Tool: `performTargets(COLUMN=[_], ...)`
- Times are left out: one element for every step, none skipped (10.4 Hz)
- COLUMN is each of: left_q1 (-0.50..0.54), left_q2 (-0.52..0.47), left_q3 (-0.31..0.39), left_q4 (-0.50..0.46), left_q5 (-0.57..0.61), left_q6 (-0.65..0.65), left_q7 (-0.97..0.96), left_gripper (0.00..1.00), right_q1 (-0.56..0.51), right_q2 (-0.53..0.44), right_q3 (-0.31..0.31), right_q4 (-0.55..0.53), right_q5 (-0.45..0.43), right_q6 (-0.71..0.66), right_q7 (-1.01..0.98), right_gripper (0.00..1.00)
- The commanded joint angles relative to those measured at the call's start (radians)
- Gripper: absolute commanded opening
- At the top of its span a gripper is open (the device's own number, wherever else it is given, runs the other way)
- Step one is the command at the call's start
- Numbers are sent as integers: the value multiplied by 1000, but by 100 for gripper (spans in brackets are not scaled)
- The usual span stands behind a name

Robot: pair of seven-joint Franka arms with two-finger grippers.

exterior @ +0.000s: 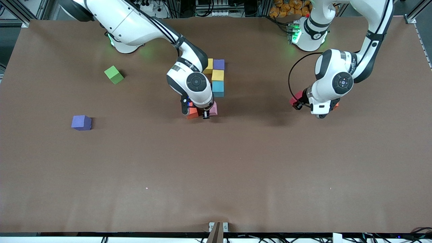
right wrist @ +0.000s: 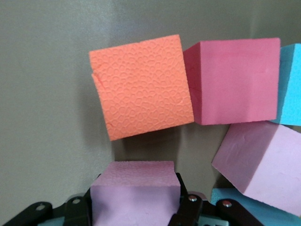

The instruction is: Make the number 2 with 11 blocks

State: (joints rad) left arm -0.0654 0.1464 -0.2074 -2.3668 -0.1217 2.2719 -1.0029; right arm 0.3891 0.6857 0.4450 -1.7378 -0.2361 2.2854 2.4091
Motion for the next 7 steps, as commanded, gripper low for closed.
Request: performTargets(left_q1=[-22, -25, -36, -54, -72, -92, -120], left_q2=[-4, -2, 4, 19, 38, 68, 114], left_q3=[-15, -18, -18, -21, -21, -21, -21], left_q4=[36, 56, 84, 115, 144, 182, 237], left_q5=[-29, -29, -29, -29, -27, -27, -27], left_q6=[-23, -29, -47, -58, -60, -60, -60], left_q7=[-35, -40, -40, -52, -72, -89, -123], left_gripper=[10, 10, 10, 10, 10, 10, 10], right_q1=[13, 16, 17, 14, 8, 10, 10], right_q2=[6, 6, 6, 6, 6, 6, 6], right_q3=[-11, -9, -11, -11, -14, -15, -20], right_q4=[7, 7, 6, 6, -3, -9, -20], right_q5=[-43, -76, -78, -78, -81, -83, -84], right_q6=[-7, -12, -20, -27, -30, -30, -32], right_q7=[35, 38, 38, 38, 38, 38, 38], right_gripper=[0, 0, 0, 0, 0, 0, 0])
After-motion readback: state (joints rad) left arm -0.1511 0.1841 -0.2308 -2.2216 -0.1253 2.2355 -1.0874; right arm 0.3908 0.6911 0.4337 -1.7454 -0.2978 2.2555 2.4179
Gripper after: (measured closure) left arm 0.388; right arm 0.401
